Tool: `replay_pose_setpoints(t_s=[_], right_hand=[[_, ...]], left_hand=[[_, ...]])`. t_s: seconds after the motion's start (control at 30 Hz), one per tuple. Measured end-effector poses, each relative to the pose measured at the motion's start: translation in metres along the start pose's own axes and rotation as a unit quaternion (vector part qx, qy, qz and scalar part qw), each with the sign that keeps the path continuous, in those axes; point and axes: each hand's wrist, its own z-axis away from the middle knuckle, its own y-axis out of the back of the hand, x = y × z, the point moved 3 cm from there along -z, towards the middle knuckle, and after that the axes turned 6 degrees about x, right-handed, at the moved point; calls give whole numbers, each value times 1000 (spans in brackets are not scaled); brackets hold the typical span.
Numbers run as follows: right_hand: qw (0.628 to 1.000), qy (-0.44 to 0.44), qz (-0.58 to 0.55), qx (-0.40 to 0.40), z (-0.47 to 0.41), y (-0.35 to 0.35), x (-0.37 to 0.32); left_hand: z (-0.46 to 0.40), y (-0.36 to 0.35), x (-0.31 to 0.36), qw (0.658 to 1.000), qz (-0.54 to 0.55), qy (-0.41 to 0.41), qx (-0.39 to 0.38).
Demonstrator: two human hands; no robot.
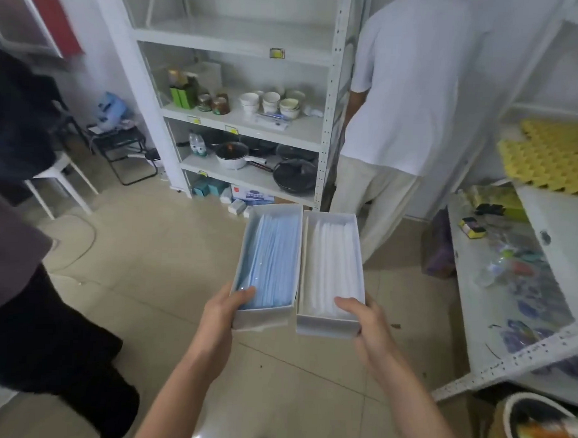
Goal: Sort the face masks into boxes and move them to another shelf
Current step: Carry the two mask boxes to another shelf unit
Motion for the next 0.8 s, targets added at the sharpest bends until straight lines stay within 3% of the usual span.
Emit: replay_pose_setpoints(t_s=[0.8], right_hand=[[996, -37, 10, -79, -166, -186, -33]], left_hand=[[-157, 119, 38, 989, 75, 10, 124]])
